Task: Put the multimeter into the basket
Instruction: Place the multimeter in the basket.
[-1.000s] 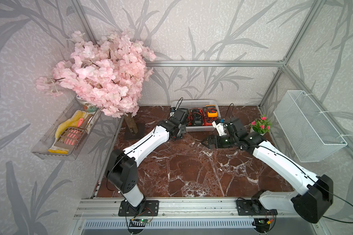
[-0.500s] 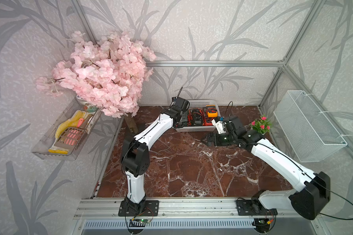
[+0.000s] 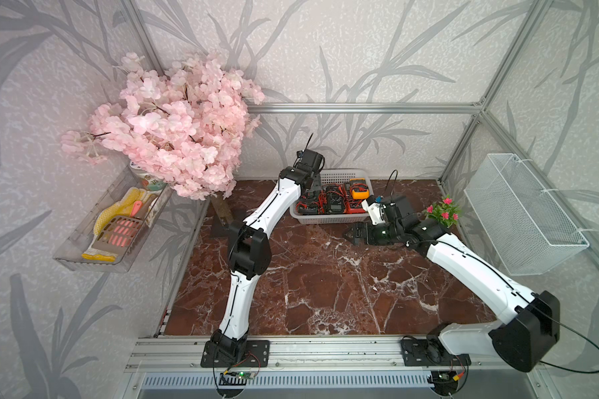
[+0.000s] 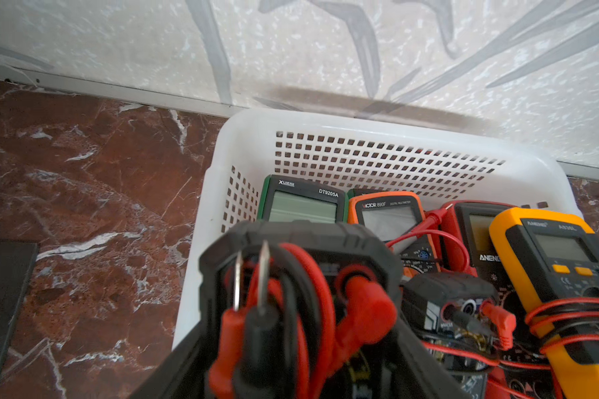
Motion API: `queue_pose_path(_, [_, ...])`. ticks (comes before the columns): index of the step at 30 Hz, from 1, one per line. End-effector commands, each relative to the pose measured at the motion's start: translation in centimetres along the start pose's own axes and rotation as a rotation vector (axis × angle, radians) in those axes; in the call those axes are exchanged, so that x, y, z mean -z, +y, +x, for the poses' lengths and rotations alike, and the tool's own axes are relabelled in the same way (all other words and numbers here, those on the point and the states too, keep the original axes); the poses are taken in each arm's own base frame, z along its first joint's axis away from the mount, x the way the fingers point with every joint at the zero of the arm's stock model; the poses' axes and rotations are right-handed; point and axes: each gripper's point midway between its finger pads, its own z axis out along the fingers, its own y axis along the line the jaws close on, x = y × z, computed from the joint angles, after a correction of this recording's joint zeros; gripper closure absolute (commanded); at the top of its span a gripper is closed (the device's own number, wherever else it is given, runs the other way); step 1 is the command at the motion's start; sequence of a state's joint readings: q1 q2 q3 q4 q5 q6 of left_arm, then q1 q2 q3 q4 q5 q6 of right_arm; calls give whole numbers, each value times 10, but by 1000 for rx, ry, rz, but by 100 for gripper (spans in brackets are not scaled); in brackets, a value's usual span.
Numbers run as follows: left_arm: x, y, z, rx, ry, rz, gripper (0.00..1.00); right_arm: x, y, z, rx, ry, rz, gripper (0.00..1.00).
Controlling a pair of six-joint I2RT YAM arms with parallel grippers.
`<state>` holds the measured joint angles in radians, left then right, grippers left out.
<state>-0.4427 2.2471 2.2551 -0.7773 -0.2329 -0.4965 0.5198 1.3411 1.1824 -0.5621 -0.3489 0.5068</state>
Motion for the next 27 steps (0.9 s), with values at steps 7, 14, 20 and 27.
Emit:
queue_pose_path(7, [-22, 0, -1, -3, 42, -6, 65, 7, -4, -12, -7, -34, 7, 1])
queue_pose_path(14, [-40, 0, 5, 14, 69, 12, 63, 9, -8, -12, -17, -34, 12, 1])
queue_pose_path(20, [-54, -5, 11, 39, 81, 25, 63, 11, -12, -11, -22, -38, 17, 1])
queue_pose_path(27, [-65, -11, 13, 60, 90, 49, 47, 13, -16, -10, -29, -40, 24, 1])
